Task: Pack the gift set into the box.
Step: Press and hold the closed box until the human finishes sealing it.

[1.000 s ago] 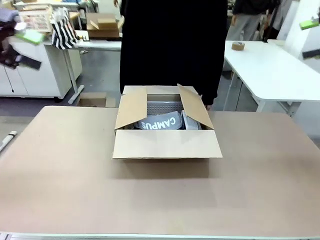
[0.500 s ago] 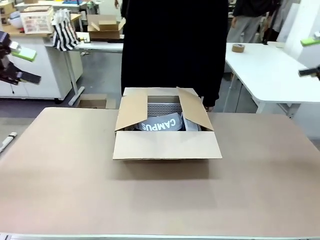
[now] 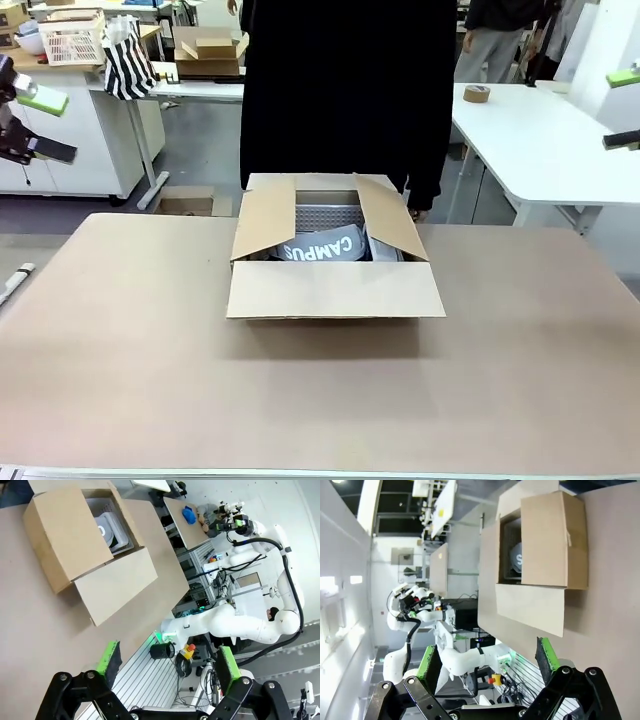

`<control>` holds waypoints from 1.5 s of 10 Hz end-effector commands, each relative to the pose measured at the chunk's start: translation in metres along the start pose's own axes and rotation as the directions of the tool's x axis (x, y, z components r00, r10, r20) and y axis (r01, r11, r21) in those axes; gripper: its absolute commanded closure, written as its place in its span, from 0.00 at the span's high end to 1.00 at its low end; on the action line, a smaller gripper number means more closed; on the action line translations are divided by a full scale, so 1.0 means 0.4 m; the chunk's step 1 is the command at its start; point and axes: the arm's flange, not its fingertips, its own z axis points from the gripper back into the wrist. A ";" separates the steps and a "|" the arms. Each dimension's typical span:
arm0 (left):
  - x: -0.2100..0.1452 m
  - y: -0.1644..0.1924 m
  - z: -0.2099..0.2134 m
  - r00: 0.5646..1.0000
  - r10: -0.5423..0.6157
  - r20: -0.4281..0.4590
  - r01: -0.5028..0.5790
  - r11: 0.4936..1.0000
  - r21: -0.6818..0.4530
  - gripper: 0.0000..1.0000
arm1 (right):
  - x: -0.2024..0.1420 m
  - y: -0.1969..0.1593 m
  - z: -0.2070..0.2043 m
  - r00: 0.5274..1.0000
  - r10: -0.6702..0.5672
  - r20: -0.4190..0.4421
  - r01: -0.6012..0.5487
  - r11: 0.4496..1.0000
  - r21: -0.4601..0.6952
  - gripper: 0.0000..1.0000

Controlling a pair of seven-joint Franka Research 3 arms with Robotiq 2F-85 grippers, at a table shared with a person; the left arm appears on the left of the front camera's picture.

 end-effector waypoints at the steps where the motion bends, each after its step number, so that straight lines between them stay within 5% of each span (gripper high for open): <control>1: 0.000 -0.001 0.003 1.000 -0.003 0.010 0.004 1.000 -0.026 1.00 | -0.003 0.005 -0.005 1.000 -0.002 0.001 0.002 1.000 0.013 1.00; 15: 0.000 -0.001 0.003 1.000 -0.003 0.010 0.004 1.000 -0.026 1.00 | -0.003 0.005 -0.005 1.000 -0.002 0.001 0.002 1.000 0.013 1.00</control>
